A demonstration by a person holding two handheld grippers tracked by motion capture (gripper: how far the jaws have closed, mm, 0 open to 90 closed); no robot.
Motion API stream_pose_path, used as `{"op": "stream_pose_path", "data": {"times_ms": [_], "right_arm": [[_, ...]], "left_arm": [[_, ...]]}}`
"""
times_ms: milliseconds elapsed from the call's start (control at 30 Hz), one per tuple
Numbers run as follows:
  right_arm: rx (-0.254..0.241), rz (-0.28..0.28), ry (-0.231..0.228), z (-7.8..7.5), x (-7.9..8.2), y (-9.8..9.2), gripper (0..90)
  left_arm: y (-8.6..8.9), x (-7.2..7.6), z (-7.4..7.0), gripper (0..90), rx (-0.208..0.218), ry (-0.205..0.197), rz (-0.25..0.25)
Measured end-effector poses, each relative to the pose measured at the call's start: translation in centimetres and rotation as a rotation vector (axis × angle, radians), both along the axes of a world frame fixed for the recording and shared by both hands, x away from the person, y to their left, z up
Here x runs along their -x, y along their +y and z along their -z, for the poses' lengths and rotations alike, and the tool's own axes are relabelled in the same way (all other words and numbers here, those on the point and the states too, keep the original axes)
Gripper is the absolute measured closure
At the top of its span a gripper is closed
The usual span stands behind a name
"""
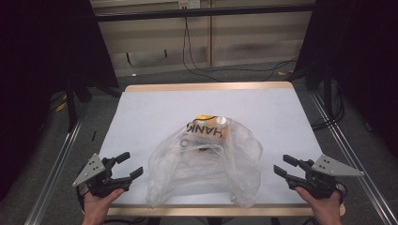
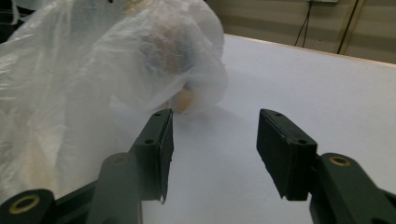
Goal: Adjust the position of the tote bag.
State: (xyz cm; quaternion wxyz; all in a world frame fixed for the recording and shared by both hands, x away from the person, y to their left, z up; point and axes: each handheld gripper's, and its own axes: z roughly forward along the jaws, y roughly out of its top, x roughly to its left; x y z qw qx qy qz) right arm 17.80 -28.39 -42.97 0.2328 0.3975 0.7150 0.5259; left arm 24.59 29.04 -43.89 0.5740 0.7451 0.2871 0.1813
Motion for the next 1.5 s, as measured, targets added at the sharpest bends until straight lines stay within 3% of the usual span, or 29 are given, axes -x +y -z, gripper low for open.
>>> {"op": "stream_pose_path", "data": {"times_ms": [233, 467, 633, 700, 733, 767, 900, 1067, 1167, 1200, 1267, 1367, 1500], "right_arm": [[-0.001, -0.085, 0.007, -0.5, 0.9, 1.2, 59.4], [-0.011, -0.167, 0.046, -0.7, 2.1, 2.7, 65.1], [-0.003, -0.205, 0.047, -0.8, 2.9, 3.3, 67.9], [0.001, -0.239, 0.049, -1.0, 3.3, 3.9, 71.4], [0.002, -0.252, 0.053, -1.0, 3.3, 4.3, 72.8], [0.002, -0.252, 0.053, -1.0, 3.3, 4.3, 72.8], [0.023, -0.300, 0.075, -0.7, 3.0, 5.4, 76.8], [0.096, -0.382, 0.131, 0.5, 2.0, 7.4, 69.9], [0.108, -0.394, 0.156, 1.0, 1.7, 7.7, 65.5], [0.127, -0.400, 0.173, 1.5, 1.4, 8.0, 63.0], [0.146, -0.416, 0.189, 2.0, 0.9, 8.3, 61.0], [0.169, -0.437, 0.207, 2.5, 0.4, 8.9, 60.8], [0.224, -0.452, 0.234, 3.2, -0.4, 9.8, 62.2]], "left_arm": [[-1.4, 1.2, -0.6, 32.6, -0.033, -0.020, 0.053], [-2.2, 3.2, -1.1, 41.8, -0.044, 0.007, 0.133], [-2.8, 3.3, -0.9, 42.5, -0.075, 0.031, 0.160], [-3.0, 3.2, -0.7, 46.2, -0.072, 0.043, 0.185], [-3.3, 3.2, -0.5, 48.3, -0.103, 0.041, 0.184], [-3.3, 3.2, -0.5, 52.3, -0.103, 0.041, 0.184], [-3.7, 2.8, 0.1, 64.4, -0.115, 0.066, 0.207], [-4.6, 2.3, 0.5, 63.9, -0.160, 0.086, 0.237], [-4.9, 2.1, 0.8, 64.0, -0.173, 0.097, 0.250], [-5.1, 1.9, 0.9, 64.6, -0.198, 0.107, 0.256], [-5.4, 1.7, 1.1, 68.6, -0.196, 0.113, 0.269], [-5.6, 1.6, 1.3, 72.7, -0.225, 0.119, 0.285], [-5.5, 1.6, 1.4, 75.3, -0.223, 0.125, 0.259]]}}
